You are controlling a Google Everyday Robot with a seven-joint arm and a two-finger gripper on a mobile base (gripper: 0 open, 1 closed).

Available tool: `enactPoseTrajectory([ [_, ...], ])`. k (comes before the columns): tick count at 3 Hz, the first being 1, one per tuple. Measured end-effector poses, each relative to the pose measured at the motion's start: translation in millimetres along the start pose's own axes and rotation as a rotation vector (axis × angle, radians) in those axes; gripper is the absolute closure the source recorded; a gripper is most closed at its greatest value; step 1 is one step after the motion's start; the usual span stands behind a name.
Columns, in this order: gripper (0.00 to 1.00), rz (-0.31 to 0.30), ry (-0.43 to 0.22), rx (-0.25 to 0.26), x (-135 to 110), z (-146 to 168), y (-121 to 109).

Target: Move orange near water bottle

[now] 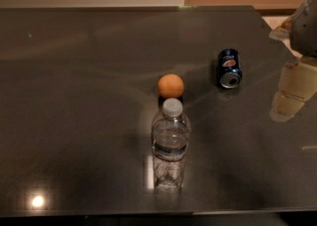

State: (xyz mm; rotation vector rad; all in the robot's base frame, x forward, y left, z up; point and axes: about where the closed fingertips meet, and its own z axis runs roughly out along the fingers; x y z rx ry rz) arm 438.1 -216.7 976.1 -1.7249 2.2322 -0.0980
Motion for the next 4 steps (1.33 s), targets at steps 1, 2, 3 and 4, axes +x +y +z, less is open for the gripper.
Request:
enactPoseTrajectory([
  [1, 0.0, 0.0, 0.0, 0.0, 0, 0, 0],
  [2, 0.0, 0.007, -0.024, -0.007, -6, 3, -4],
  [3, 0.0, 0.012, -0.059, -0.021, -19, 14, -15],
  [4, 0.0, 0.014, -0.107, -0.048, -35, 36, -30],
])
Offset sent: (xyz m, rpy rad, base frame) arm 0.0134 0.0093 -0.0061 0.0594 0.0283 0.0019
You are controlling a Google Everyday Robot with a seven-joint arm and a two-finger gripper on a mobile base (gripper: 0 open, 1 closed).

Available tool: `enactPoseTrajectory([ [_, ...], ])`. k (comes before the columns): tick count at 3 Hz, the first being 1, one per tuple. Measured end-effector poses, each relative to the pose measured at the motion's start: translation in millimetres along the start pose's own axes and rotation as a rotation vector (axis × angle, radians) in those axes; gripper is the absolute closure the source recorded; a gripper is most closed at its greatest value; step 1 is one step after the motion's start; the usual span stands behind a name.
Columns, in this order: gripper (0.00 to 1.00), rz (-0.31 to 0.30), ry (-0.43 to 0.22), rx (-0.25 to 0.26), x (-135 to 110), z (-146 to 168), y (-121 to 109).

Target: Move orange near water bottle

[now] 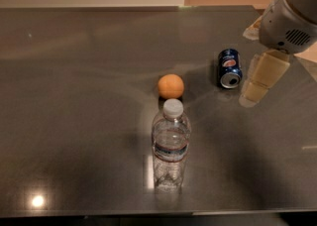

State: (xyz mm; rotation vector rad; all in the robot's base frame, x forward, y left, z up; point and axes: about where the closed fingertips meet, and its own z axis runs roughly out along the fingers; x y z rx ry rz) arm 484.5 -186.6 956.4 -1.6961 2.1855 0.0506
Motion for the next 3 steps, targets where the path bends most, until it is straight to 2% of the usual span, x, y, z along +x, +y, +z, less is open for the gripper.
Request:
enactPoseTrajectory([
  [2, 0.0, -0.002, -0.071, -0.037, -24, 41, -29],
  [3, 0.0, -0.006, -0.087, -0.061, -36, 69, -37],
])
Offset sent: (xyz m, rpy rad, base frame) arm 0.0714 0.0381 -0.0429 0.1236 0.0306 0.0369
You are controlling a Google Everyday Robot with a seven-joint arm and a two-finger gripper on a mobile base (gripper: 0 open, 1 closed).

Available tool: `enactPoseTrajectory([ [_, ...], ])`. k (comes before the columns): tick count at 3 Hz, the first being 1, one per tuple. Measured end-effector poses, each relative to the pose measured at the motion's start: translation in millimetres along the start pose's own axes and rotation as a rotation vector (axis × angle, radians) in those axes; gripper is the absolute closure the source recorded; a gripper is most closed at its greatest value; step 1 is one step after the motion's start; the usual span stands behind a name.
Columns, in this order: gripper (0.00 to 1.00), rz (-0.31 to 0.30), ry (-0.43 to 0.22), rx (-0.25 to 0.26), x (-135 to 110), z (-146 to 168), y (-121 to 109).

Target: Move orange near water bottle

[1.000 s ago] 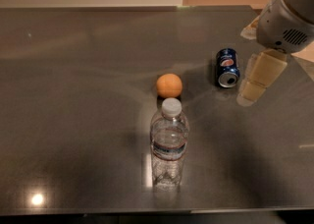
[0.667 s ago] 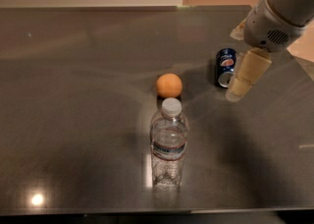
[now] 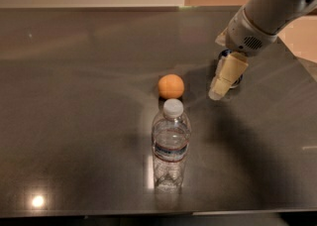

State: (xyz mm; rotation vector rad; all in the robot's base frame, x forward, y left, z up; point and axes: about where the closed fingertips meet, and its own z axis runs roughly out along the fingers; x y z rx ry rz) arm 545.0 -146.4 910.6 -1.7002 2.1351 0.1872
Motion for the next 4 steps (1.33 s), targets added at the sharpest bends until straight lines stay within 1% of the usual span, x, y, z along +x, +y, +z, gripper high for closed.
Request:
enactPoseTrajectory([
  [2, 0.0, -0.037, -0.053, -0.056, -23, 43, -1],
  [4, 0.0, -0.071, -0.104, -0.098, -45, 74, 0],
])
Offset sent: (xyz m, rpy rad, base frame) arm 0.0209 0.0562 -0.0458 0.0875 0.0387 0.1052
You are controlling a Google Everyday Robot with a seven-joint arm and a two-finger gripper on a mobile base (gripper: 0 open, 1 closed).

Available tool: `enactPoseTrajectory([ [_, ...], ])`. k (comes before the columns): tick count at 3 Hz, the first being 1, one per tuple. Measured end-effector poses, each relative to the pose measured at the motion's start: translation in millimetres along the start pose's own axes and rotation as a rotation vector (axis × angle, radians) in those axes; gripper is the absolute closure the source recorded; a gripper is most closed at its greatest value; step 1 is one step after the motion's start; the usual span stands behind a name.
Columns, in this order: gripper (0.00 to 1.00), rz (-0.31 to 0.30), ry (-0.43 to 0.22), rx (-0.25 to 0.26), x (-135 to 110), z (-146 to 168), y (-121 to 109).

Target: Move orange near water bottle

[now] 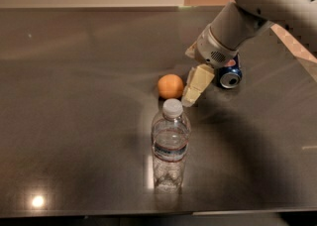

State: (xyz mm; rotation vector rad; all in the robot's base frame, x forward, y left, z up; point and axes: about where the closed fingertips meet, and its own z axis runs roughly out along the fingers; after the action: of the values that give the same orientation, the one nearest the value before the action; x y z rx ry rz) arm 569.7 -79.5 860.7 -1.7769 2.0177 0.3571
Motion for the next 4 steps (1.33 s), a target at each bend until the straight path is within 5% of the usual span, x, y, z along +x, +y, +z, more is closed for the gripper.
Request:
enactPoseTrajectory([
  [2, 0.01, -0.025, -0.031, -0.041, -19, 23, 3],
  [4, 0.46, -0.009, -0.068, -0.086, -27, 23, 14],
])
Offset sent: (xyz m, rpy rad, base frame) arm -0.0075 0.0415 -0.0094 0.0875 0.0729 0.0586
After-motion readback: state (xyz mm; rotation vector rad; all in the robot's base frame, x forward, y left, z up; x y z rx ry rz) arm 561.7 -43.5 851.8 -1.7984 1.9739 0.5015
